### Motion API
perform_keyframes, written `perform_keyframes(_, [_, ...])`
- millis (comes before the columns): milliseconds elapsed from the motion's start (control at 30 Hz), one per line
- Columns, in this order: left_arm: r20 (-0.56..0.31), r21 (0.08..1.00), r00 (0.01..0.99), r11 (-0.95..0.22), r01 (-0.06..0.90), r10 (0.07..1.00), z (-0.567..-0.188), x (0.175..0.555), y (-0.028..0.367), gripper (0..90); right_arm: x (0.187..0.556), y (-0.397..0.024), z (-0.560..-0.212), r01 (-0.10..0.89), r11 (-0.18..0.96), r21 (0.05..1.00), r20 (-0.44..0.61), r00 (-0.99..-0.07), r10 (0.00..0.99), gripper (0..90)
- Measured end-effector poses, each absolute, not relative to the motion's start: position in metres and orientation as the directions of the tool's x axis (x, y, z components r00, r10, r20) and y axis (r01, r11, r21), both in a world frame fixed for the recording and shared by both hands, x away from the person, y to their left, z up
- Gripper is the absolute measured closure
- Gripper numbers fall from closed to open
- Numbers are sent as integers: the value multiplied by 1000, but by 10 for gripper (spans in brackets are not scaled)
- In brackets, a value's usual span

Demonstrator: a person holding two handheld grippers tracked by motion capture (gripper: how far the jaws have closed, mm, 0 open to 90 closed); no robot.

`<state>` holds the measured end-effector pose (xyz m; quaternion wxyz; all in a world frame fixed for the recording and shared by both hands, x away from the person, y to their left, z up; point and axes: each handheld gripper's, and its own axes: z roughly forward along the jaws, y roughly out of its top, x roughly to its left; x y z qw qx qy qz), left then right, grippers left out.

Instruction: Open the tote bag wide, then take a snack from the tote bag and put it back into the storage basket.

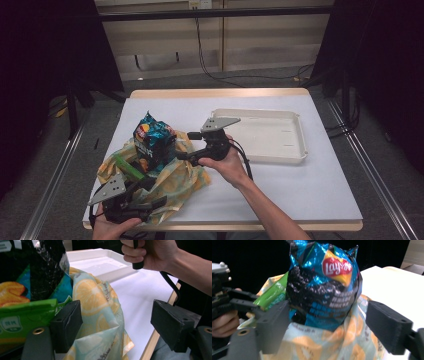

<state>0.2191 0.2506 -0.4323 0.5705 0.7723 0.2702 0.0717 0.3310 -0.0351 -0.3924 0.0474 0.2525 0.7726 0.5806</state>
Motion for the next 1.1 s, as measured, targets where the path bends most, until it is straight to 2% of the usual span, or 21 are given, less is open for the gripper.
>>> perform_keyframes(333, [-180,916,839,-224,333,514,-432,217,247,213,339,-9,-380,342,212,916,215,-861,461,74])
perform_keyframes(667, [-173,917,847,-232,325,503,-433,218,246,211,340,15,-375,342,223,913,210,-861,462,28])
perform_keyframes(1100, [-165,917,850,-240,320,501,-433,218,248,209,351,43,-379,375,196,906,222,-816,534,0])
